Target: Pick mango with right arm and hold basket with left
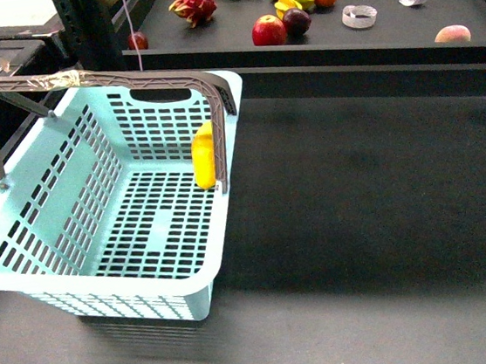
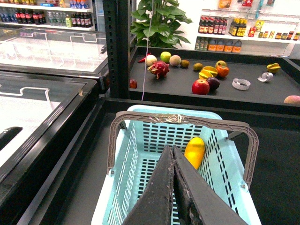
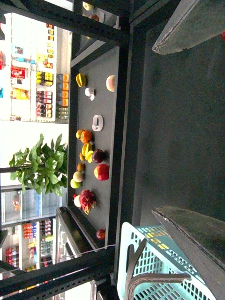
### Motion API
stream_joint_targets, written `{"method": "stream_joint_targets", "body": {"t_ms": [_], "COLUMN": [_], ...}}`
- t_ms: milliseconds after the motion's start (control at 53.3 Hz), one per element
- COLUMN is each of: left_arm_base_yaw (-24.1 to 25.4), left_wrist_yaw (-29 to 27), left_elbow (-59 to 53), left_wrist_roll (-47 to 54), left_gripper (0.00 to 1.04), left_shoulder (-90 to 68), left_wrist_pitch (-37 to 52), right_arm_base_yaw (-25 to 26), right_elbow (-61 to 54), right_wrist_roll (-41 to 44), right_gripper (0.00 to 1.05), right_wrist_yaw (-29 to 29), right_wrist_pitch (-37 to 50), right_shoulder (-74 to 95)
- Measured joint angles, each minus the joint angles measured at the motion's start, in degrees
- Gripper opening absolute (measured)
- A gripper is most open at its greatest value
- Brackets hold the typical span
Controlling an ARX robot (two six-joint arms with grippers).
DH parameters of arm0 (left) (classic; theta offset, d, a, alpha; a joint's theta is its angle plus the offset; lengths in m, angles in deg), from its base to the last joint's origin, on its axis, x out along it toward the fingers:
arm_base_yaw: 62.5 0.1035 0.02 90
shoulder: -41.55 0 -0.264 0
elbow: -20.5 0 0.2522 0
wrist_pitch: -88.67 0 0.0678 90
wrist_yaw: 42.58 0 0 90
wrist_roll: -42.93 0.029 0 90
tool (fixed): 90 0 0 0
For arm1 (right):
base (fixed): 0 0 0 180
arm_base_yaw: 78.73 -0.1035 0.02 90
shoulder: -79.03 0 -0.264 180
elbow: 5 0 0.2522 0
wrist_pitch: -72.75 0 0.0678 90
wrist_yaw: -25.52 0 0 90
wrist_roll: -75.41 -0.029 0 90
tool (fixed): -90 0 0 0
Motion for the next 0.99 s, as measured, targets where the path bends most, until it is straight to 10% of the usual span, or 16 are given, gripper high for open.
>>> {"method": "stream_joint_targets", "body": {"t_ms": [995], "left_arm_base_yaw": [0.0], "left_wrist_yaw": [0.0], "left_elbow": [-2.4], "left_wrist_roll": [0.1], "left_gripper": [0.02], "left_shoulder": [24.0], "left_wrist_pitch": [-19.9], "right_arm_base_yaw": [0.0], "right_elbow": [0.0], "right_wrist_roll": [0.0], "right_gripper": [0.96], "right_wrist_yaw": [0.0], "right_wrist_pitch": [0.0], "right_shoulder": [0.0]}}
